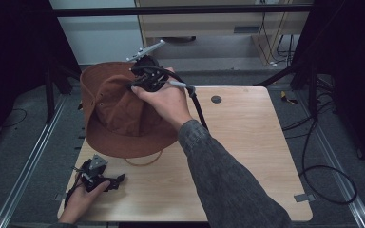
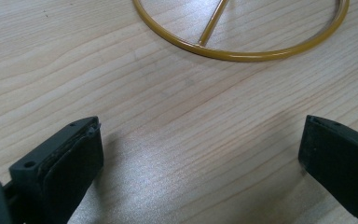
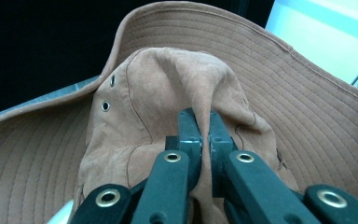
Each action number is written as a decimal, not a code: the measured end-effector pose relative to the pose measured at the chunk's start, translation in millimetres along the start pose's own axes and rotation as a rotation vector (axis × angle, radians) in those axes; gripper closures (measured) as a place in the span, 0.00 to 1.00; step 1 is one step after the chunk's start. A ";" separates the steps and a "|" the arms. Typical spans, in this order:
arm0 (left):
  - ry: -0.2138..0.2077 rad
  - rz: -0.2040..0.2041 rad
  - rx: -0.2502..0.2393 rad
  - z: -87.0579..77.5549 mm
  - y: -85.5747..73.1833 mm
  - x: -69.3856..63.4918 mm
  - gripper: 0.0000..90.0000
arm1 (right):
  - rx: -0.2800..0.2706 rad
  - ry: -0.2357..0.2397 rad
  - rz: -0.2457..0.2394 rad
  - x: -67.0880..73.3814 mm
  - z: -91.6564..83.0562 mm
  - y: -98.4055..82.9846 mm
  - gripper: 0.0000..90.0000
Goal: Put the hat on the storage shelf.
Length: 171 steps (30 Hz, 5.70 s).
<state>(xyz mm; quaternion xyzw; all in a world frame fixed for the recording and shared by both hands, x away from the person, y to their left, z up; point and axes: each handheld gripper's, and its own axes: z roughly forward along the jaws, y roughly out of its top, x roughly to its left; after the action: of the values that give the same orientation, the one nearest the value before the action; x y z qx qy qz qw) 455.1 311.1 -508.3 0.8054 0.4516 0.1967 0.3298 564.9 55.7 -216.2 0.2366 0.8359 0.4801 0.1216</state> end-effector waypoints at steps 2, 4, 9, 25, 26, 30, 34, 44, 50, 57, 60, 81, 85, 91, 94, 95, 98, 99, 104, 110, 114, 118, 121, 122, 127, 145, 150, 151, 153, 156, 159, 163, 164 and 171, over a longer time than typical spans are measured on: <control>0.000 -0.001 0.000 0.0 0.0 0.0 0.00 | 0.006 0.004 0.000 0.4 1.2 -1.3 0.98; 0.000 -0.001 0.000 0.0 0.0 0.0 0.00 | 0.005 0.007 -0.001 1.0 2.6 -2.1 0.98; -0.001 0.000 0.000 0.0 0.0 0.0 0.00 | 0.012 0.011 -0.002 1.9 4.7 -3.5 0.98; -0.002 0.003 0.003 -0.1 0.1 0.1 0.00 | 0.031 0.033 0.001 1.1 11.4 -10.4 0.96; -0.002 0.003 0.002 0.0 0.1 0.1 0.00 | 0.034 0.033 0.001 1.5 12.0 -10.1 0.96; -0.002 0.003 0.002 0.1 0.2 0.1 0.00 | 0.037 0.035 0.000 2.8 15.3 -9.1 0.96; -0.002 0.003 0.002 0.1 0.2 0.1 0.00 | 0.038 0.035 0.001 2.8 17.3 -8.0 0.96; -0.003 0.007 0.005 -0.1 0.2 0.3 0.00 | 0.041 0.024 0.020 -2.8 21.2 -11.5 0.95; -0.002 0.003 0.002 0.2 0.2 0.1 0.00 | 0.051 0.028 0.016 -1.5 22.8 -12.1 0.94; -0.002 0.003 0.002 0.2 0.2 0.1 0.00 | 0.049 0.031 0.025 -3.0 22.3 -13.2 0.92; -0.002 0.002 0.001 0.2 0.2 0.0 0.00 | 0.050 0.032 0.026 -3.0 22.3 -13.6 0.91; -0.002 0.003 0.002 0.1 0.2 0.1 0.00 | 0.027 0.028 0.040 -1.4 20.2 -13.7 0.79; -0.002 0.005 0.003 0.1 0.3 0.2 0.00 | 0.032 0.031 0.038 -1.9 20.2 -13.9 0.75; -0.002 0.004 0.002 0.2 0.3 0.1 0.00 | 0.037 0.038 0.036 -1.6 19.8 -14.1 0.70; -0.002 0.004 0.002 0.2 0.3 0.1 0.00 | 0.032 0.037 0.038 -1.1 18.2 -13.7 0.65; -0.003 0.004 0.002 0.2 0.2 0.1 0.00 | 0.032 0.035 0.039 -1.1 17.1 -13.4 0.64; -0.003 0.004 0.002 0.2 0.2 0.1 0.00 | 0.025 0.029 0.038 -1.1 12.7 -13.0 0.59; -0.003 0.004 0.002 0.2 0.3 0.2 0.00 | 0.022 0.025 0.033 -0.7 10.7 -13.0 0.57; -0.003 0.004 0.002 0.2 0.3 0.1 0.00 | 0.011 0.013 0.024 2.0 -2.2 -15.5 0.47; -0.003 0.004 0.002 0.2 0.3 0.1 0.00 | 0.017 -0.002 0.023 0.3 -21.8 -26.8 0.32; -0.002 0.004 0.002 0.2 0.3 0.2 0.00 | 0.021 -0.053 0.030 -7.3 -41.8 -41.3 0.22; -0.002 0.005 0.002 0.2 0.3 0.2 0.00 | 0.013 -0.079 0.042 -13.9 -59.3 -52.9 0.19; -0.002 0.003 -0.001 0.5 0.1 0.0 0.00 | -0.005 -0.121 0.059 -25.0 -88.1 -73.6 0.14; -0.002 0.002 -0.002 0.5 0.1 -0.1 0.00 | -0.005 -0.121 0.059 -25.0 -88.1 -73.6 0.14; -0.004 -0.002 -0.001 0.5 0.0 -0.4 0.00 | 0.003 -0.175 0.086 -40.9 -120.7 -112.5 0.13; 0.000 0.007 0.000 0.3 0.1 0.1 0.00 | 0.057 -0.241 0.140 -57.7 -138.6 -233.7 0.10; -0.002 0.004 0.000 0.4 0.1 -0.1 0.00 | 0.082 -0.248 0.168 -61.1 -133.6 -265.0 0.10; -0.001 0.006 0.000 0.4 0.1 0.0 0.00 | 0.106 -0.255 0.173 -61.3 -131.4 -273.7 0.10; -0.003 0.004 0.000 0.4 0.1 -0.1 0.00 | 0.153 -0.279 0.160 -61.1 -127.4 -291.0 0.10; -0.002 0.004 0.002 0.3 0.1 -0.2 0.00 | 0.163 -0.279 0.174 -61.6 -125.2 -302.2 0.09; -0.003 0.003 0.000 0.4 0.0 -0.2 0.00 | 0.175 -0.291 0.220 -65.7 -119.2 -326.3 0.10; -0.003 0.002 0.000 0.4 0.0 -0.3 0.00 | 0.187 -0.302 0.263 -70.7 -113.3 -350.7 0.10; -0.003 0.002 0.000 0.4 0.0 -0.3 0.00 | 0.187 -0.302 0.263 -70.7 -113.3 -350.7 0.10; -0.001 -0.001 -0.003 0.6 0.0 -0.6 0.00 | 0.228 -0.338 0.332 -76.5 -94.3 -384.5 0.12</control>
<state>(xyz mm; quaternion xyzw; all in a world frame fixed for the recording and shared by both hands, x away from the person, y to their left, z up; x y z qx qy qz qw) 455.2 310.4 -508.8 0.8047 0.4516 0.1966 0.3314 482.7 -218.0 -500.6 0.4596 0.8022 0.3497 0.1514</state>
